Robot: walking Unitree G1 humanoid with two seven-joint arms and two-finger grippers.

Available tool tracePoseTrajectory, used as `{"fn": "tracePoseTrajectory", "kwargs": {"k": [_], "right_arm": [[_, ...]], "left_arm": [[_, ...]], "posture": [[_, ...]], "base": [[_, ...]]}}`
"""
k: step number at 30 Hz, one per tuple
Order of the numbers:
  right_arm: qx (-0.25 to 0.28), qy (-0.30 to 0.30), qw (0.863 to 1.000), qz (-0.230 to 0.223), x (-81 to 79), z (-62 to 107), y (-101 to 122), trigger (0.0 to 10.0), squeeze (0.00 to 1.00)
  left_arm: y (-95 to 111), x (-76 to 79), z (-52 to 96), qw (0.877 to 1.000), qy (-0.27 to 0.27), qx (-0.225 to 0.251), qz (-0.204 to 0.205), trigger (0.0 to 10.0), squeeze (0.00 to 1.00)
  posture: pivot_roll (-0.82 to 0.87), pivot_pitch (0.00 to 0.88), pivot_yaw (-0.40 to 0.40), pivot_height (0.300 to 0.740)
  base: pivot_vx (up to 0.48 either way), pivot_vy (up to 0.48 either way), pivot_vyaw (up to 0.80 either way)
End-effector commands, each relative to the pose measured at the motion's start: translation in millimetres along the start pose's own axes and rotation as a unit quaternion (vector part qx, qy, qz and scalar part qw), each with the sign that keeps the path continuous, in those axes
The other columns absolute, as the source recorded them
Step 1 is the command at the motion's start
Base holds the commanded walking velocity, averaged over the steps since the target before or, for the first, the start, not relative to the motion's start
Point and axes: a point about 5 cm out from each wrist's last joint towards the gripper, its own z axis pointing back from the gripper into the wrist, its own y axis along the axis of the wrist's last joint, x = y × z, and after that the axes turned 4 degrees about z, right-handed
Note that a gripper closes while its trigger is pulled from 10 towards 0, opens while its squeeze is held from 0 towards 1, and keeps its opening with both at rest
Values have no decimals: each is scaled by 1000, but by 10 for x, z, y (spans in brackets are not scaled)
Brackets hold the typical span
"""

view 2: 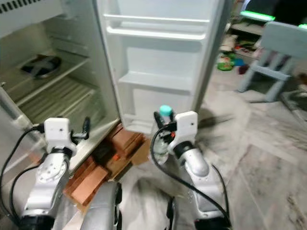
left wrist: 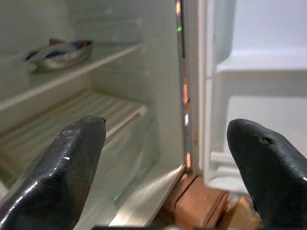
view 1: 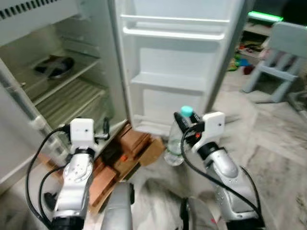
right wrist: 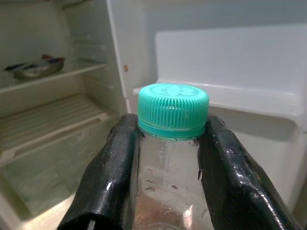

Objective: Restocking fridge

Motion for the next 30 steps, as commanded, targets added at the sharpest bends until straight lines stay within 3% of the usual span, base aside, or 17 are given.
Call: {"fn": "tracePoseTrajectory", "kwargs": {"k": [1,30], "right_arm": [[22,1,1000,11,22,-24,99,10000,0],[25,5,999,27,19,-30,87,10000,0]], "left_arm": [[89,39,-41,1000,-11,21,1,10000,0],[70,92,-36,999,-24,19,10,10000,0]], "posture": [[62,61,11,637],[60,62,10,637]], "base": [[360,0,0],[422,0,0]]}}
